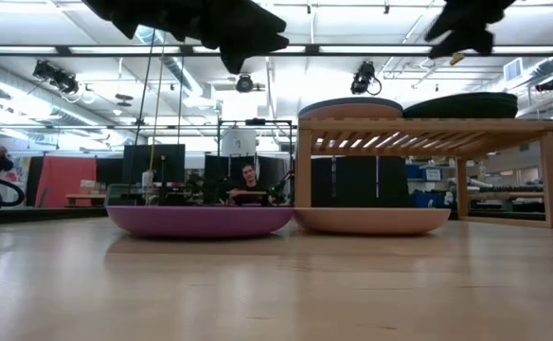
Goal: Place and stack plates onto a shelf
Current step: Stack the light orange plate on top of the blue plate on the shelf
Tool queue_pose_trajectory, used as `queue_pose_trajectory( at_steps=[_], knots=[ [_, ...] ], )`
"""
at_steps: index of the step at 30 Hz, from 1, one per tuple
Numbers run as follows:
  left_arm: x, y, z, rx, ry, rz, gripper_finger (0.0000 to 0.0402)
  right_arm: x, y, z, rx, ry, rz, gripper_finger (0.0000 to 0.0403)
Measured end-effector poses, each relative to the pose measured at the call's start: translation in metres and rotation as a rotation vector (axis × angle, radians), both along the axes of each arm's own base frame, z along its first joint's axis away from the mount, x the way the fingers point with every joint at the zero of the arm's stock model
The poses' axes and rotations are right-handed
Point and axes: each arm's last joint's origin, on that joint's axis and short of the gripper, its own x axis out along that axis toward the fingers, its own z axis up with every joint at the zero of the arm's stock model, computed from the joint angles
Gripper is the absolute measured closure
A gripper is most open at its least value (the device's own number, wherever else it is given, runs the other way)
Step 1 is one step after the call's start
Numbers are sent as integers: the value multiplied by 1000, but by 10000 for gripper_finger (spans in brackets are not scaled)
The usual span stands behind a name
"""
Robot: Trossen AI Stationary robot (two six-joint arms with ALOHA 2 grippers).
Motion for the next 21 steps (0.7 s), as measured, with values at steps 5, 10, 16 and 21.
queue_pose_trajectory(
  at_steps=[5, 10, 16, 21],
  knots=[
    [0, -7, 0, 21, -2, 43, 244, 26, 17, -9, -58, -131, 169, 197],
    [0, -15, 0, 36, -8, 69, 244, 40, 34, -13, -80, -167, 280, 197],
    [21, -28, -1, 70, -36, 50, 244, 52, 48, -21, -77, -117, 352, 197],
    [56, -36, -7, 150, 20, 14, 244, 61, 57, -28, -72, -79, 396, 197]
  ],
)
